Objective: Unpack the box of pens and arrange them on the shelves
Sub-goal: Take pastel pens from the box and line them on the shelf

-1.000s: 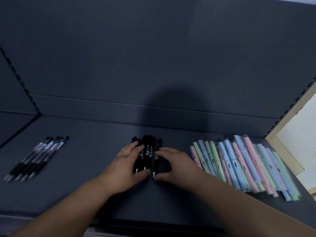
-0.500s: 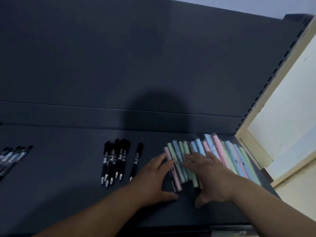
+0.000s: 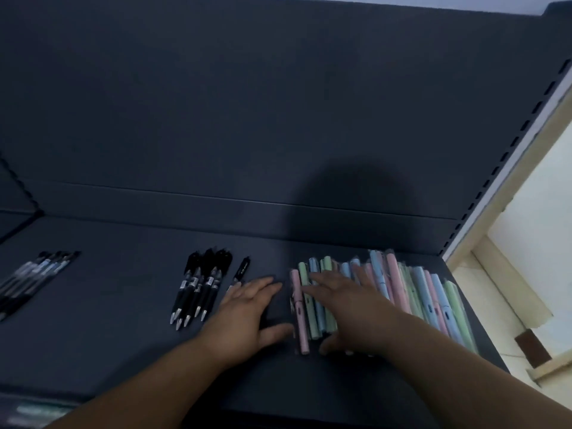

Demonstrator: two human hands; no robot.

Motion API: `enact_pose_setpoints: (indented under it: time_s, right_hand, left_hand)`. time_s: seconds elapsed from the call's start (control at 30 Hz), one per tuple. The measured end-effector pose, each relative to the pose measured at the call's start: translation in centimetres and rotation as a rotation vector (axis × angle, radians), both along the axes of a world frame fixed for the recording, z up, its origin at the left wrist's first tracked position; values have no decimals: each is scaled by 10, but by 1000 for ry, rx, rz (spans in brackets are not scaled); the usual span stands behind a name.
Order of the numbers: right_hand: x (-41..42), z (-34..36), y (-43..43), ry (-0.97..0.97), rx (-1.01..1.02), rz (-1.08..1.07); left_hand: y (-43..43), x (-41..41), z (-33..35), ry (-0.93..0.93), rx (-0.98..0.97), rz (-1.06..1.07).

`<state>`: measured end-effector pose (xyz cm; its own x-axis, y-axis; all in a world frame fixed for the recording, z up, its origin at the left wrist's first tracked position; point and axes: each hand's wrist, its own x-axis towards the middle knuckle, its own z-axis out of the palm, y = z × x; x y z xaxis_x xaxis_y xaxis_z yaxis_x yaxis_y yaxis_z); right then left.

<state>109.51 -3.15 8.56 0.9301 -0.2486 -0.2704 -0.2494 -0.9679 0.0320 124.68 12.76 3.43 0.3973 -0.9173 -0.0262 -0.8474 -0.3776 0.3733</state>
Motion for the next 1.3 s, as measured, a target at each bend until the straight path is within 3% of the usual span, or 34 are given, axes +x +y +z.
enact_pose_setpoints:
  time_s: [0.17,0.3,0.5,0.77,0.93,1.07,1.3]
  right_hand:
    - [16,-5,1,-3,103,153]
    - [17,-12,1,-62,180,133]
    - [12,-13,-1,-54,133,110]
    - [27,5,55,-154,149,111]
    - [58,10,137,-204,277,123]
    - [99,5,241,-265,352,224]
    - [173,-27,442,-181,360,415]
  left_hand:
    - [21,-4,0,-155,66,127]
    - [29,-8,-3,-214,71,278]
    - [22,-8,0,-208,166,438]
    - [61,-11,6,-160,39,379]
    - [162,-7,17,-144,-112,451]
    - [293,11,25,-141,-208,689]
    - [535,10,6,-87,24,1120]
